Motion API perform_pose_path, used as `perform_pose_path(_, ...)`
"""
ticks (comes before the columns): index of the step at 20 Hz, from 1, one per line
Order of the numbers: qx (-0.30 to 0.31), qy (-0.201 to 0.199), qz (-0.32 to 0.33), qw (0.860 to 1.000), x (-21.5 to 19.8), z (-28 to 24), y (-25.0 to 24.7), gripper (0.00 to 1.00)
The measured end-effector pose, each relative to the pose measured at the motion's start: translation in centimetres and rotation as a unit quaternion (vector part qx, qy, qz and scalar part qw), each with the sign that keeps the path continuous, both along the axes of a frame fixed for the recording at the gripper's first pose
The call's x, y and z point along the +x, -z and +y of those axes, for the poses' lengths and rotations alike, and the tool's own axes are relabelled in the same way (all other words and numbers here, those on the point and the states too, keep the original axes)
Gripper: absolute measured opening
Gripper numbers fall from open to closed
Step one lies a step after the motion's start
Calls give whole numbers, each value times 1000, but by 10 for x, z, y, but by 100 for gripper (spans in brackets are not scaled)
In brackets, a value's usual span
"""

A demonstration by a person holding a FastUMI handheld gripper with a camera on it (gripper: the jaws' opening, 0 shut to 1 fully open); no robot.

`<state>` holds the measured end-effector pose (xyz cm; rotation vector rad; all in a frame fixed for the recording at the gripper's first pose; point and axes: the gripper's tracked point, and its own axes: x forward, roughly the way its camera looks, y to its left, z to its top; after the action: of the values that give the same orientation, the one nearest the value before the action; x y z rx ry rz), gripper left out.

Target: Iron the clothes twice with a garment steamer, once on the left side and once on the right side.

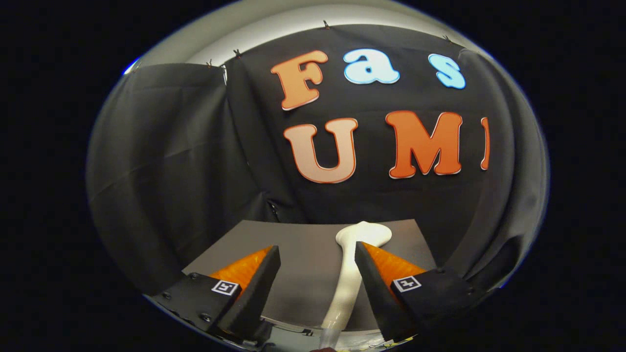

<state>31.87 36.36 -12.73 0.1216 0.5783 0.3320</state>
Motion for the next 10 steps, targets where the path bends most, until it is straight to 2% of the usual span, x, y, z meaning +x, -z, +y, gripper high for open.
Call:
perform_pose_path(5, -98, 25, 31, 994, 28, -20, 52, 99)
perform_pose_path(10, -106, 35, 103, 988, 35, -23, 98, 99)
